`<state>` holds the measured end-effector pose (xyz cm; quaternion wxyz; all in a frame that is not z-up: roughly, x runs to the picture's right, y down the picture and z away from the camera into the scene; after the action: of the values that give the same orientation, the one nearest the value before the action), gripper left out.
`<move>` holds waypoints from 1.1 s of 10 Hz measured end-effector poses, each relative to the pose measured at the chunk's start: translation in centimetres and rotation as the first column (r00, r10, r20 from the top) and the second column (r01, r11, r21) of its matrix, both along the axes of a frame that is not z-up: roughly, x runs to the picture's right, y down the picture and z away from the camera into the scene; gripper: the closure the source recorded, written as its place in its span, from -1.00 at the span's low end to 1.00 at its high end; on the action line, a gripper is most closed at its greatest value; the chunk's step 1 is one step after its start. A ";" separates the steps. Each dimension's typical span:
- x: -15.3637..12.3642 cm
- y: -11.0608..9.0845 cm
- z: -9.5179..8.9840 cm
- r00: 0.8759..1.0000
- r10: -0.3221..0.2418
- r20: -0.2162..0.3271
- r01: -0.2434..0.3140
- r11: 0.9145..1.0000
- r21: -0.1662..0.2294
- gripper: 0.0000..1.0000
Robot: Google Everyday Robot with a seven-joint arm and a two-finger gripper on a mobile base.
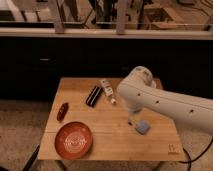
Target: Pick up the ceramic bowl
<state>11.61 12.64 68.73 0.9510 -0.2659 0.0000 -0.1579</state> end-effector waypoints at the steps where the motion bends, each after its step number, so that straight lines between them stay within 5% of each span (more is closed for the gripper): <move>1: -1.1 0.1 0.2 1.000 -0.022 0.017 0.022 1.000 0.000 -0.60; 4: -2.2 0.8 0.4 0.996 -0.076 0.051 0.077 0.997 -0.004 -0.60; 11: -6.8 2.8 2.1 0.959 -0.230 0.163 0.231 0.973 0.013 -0.60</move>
<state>4.81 15.40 70.84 0.9221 -0.2530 -0.0475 -0.2889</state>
